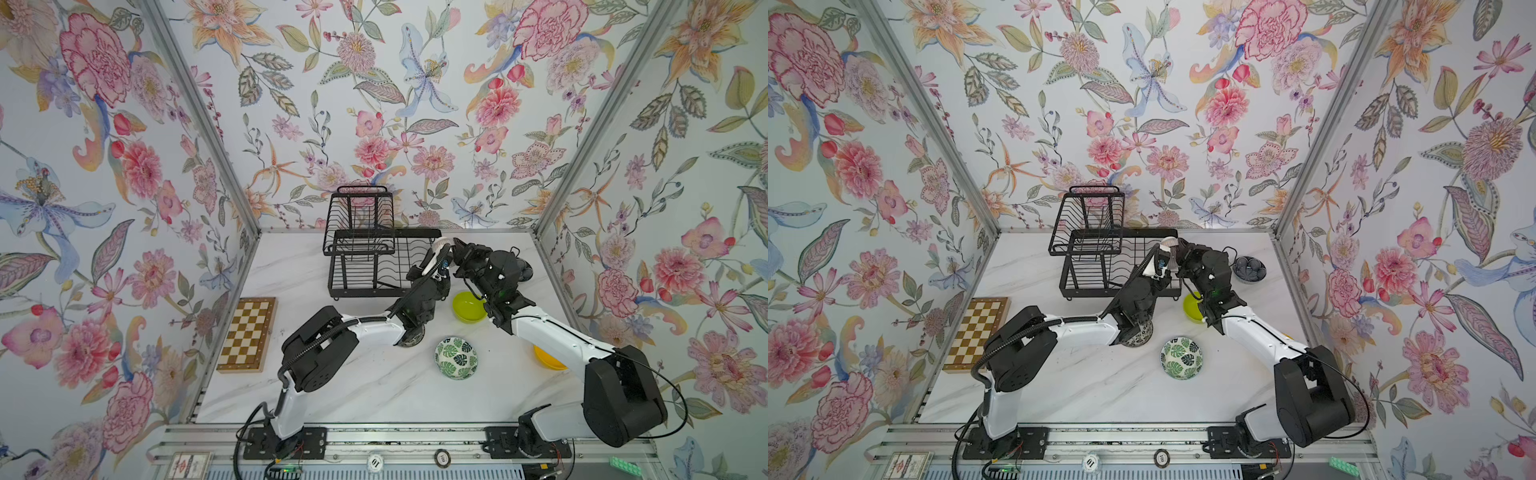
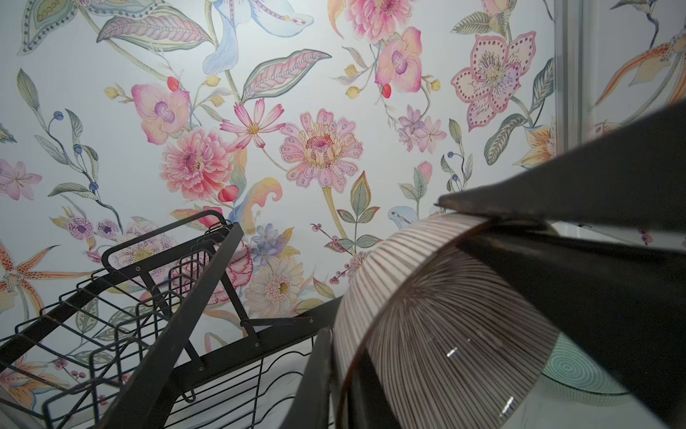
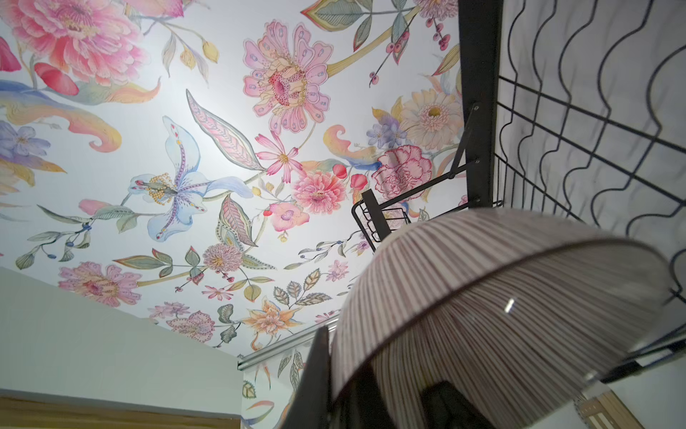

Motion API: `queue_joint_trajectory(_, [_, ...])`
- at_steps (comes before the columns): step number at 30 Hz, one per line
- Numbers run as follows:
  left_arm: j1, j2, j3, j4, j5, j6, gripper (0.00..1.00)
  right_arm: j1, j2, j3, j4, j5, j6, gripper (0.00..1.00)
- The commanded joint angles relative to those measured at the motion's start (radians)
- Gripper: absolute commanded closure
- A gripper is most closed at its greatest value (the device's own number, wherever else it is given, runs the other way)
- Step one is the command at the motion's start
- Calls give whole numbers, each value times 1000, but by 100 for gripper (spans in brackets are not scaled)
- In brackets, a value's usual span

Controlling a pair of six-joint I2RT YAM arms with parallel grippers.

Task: Load the bowls into the dish rack
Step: 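Grasp the bowl rim with the right gripper beside the left gripper, then open the left gripper and withdraw it while the right gripper holds the bowl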

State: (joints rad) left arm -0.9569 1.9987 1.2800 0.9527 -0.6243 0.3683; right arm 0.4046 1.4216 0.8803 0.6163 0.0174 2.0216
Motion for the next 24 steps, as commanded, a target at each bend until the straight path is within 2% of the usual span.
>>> queue_joint_trajectory(1, [-19, -92, -6, -2, 63, -127, 78, -1, -2, 20, 133, 25, -48, 100])
queue_joint_trajectory(8, [-19, -185, -38, -120, 133, -237, 36, -8, -24, 20, 197, 36, -144, 100])
queue_joint_trajectory(13, [-19, -283, -45, -256, 213, -286, 4, -33, -35, 44, 275, -2, -280, 100])
queue_joint_trajectory(14, [-19, -305, -49, -285, 234, -292, 1, -36, -39, 52, 273, -9, -312, 100])
queue_joint_trajectory(20, [3, -475, -25, -547, 355, -362, 1, -54, -64, 84, 256, -29, -521, 100])
queue_joint_trajectory(24, [85, -559, 32, -789, 445, -468, 1, -67, -24, 95, 301, -51, -610, 100])
